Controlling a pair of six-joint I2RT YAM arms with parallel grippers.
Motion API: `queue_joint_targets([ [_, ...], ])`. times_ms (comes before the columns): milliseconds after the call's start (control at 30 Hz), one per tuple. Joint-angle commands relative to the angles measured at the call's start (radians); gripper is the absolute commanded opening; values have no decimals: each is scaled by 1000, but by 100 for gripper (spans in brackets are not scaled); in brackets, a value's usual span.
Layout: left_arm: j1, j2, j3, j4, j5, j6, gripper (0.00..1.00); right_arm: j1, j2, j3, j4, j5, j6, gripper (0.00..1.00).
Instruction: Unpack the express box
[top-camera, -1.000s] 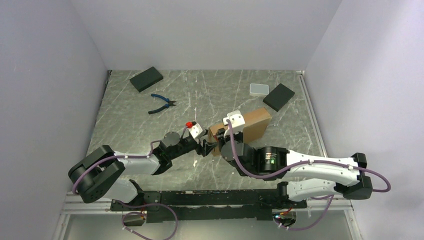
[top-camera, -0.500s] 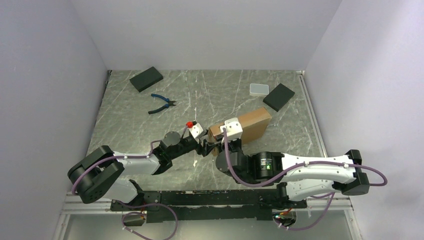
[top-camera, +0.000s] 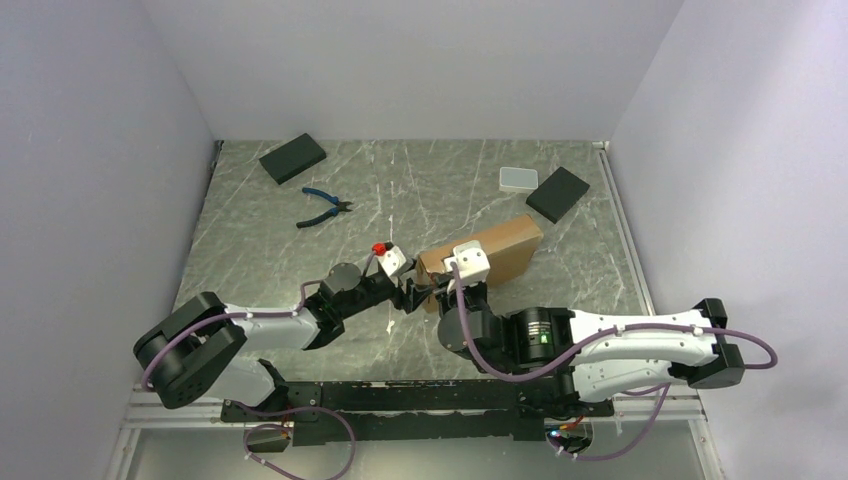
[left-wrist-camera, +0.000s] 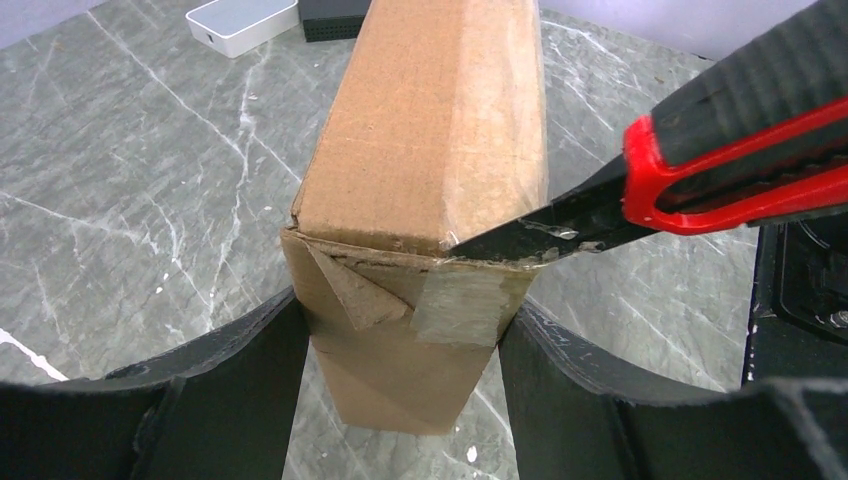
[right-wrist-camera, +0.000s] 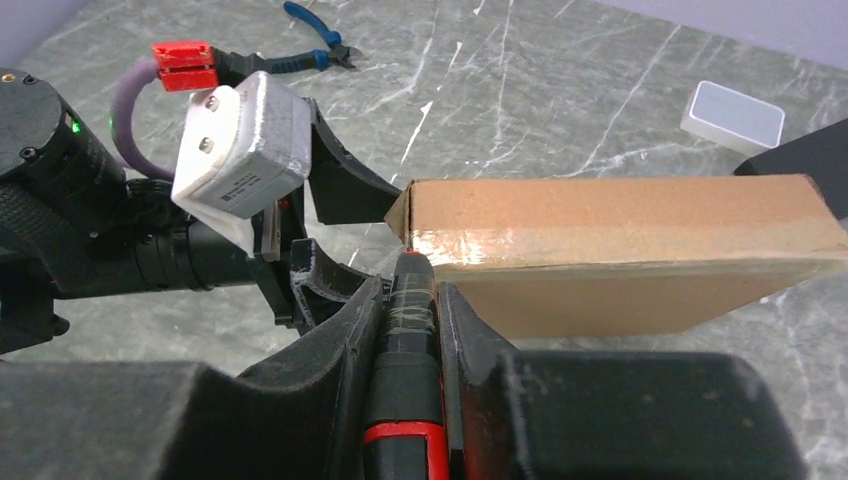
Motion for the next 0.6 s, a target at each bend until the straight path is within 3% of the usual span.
queue_joint_targets([
  [0, 36, -9, 18, -48, -171, -5, 45, 46, 24, 154, -180, 14, -7, 0],
  [267, 37, 0, 17, -42, -161, -3, 45, 50, -3, 265, -309, -6, 23, 0],
  [367, 35, -2, 21, -49, -150, 1, 48, 52, -55, 253, -201, -6, -70, 0],
  [567, 31, -29, 4, -46, -115, -3, 71, 28, -106, 216, 132, 114, -408, 0],
])
